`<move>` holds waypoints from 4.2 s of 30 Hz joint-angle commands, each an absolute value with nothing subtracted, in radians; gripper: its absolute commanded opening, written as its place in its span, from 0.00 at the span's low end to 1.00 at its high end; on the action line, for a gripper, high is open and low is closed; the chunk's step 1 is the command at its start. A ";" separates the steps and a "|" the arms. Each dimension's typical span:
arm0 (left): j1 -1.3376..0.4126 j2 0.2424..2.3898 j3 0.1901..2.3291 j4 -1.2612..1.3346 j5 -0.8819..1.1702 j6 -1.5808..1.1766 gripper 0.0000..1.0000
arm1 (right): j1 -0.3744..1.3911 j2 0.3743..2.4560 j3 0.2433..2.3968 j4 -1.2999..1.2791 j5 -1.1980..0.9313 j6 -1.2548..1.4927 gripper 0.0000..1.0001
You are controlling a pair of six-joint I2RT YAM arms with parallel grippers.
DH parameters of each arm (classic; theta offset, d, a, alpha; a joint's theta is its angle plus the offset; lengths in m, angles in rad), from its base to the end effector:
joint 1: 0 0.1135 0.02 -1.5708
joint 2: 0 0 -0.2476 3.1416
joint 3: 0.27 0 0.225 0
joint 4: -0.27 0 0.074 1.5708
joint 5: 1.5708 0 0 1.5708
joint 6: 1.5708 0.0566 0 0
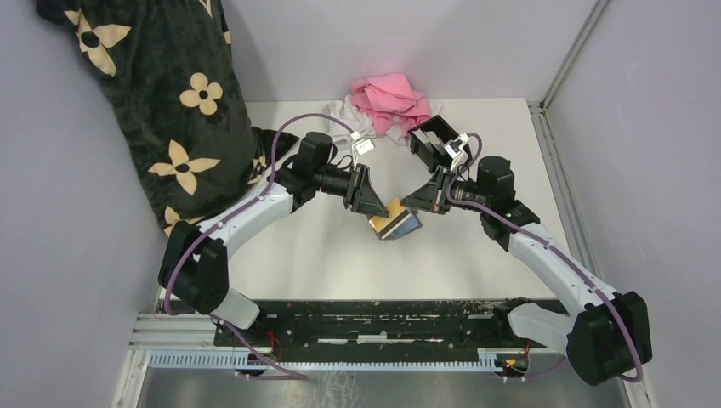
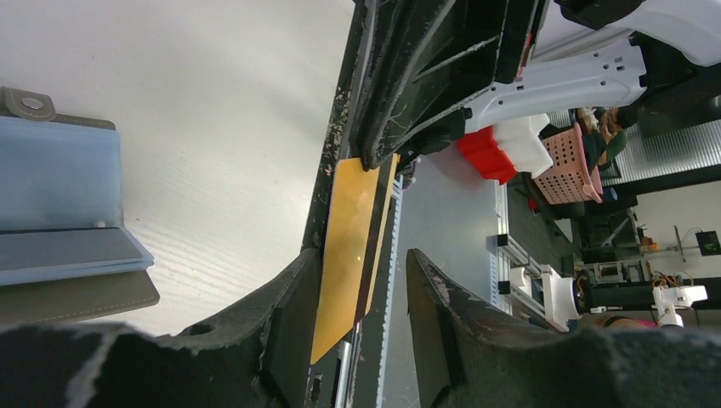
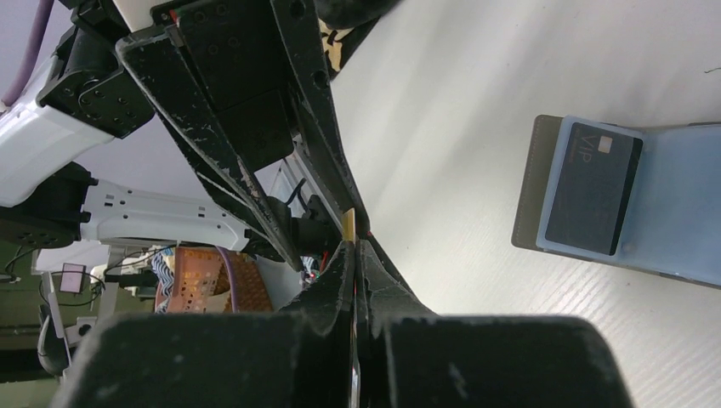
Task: Put the credit cards into the card holder
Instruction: Pick up the credit card from the storage box, then insert the credit card into the card holder.
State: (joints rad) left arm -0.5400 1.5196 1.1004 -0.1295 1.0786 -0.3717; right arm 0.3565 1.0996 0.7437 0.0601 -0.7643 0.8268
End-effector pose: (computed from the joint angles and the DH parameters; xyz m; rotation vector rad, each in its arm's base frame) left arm 0.2452 -0.2051 0.2748 0.8852 2.0482 -1.6589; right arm 0.2128 0.1210 0.2813 -0.1123 2.0711 1.4843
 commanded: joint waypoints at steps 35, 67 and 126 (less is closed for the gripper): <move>-0.506 1.492 1.088 -0.049 0.628 -0.486 0.03 | 0.359 1.141 0.897 -0.113 -0.562 0.629 0.47; -0.739 1.616 0.958 0.121 -0.031 -1.022 0.03 | 0.446 1.326 0.787 -0.118 -0.191 0.538 0.01; -0.779 1.520 0.764 0.083 -0.213 -1.020 0.03 | 0.537 1.566 0.810 -0.090 -0.058 0.541 0.28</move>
